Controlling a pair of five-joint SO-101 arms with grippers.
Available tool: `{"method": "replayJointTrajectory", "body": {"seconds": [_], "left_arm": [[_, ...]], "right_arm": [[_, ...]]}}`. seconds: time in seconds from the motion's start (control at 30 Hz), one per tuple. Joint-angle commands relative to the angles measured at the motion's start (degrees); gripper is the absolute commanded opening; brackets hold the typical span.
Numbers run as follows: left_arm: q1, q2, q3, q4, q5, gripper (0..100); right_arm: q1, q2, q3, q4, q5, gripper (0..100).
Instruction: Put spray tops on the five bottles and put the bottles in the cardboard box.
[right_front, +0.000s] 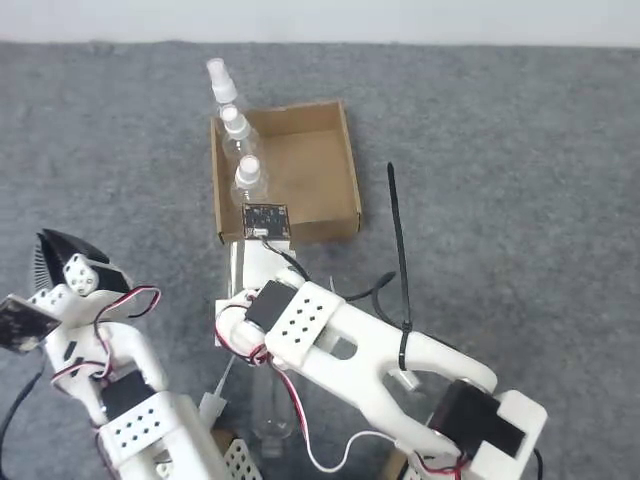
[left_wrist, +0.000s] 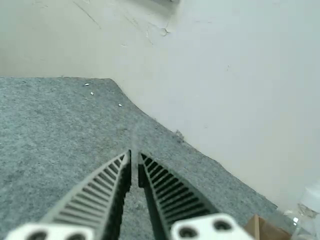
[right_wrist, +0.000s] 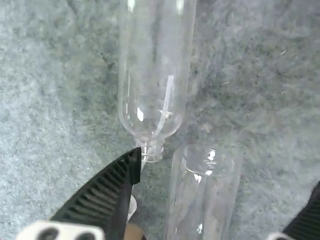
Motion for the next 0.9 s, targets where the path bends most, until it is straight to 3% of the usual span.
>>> {"method": "replayJointTrajectory", "body": {"seconds": [0.0, 0.3, 0.67, 0.87], "left_arm": [[-0.26, -0.53, -0.75, -0.88, -0.44, 1], [-0.26, -0.7, -0.75, -0.35, -0.44, 1], [-0.26, -0.7, -0.75, -0.35, -0.44, 1], [-0.26, -0.7, -0.75, -0.35, -0.44, 1]], "right_arm": [[-0.4, -3.74, -0.44, -1.27, -0.79, 44.3], [-0.4, -3.65, -0.44, -0.92, -0.79, 43.2], [0.57, -3.91, -0.44, -1.36, -0.53, 2.4], [3.03, -4.18, -0.7, -1.36, -0.53, 0.6]]}}
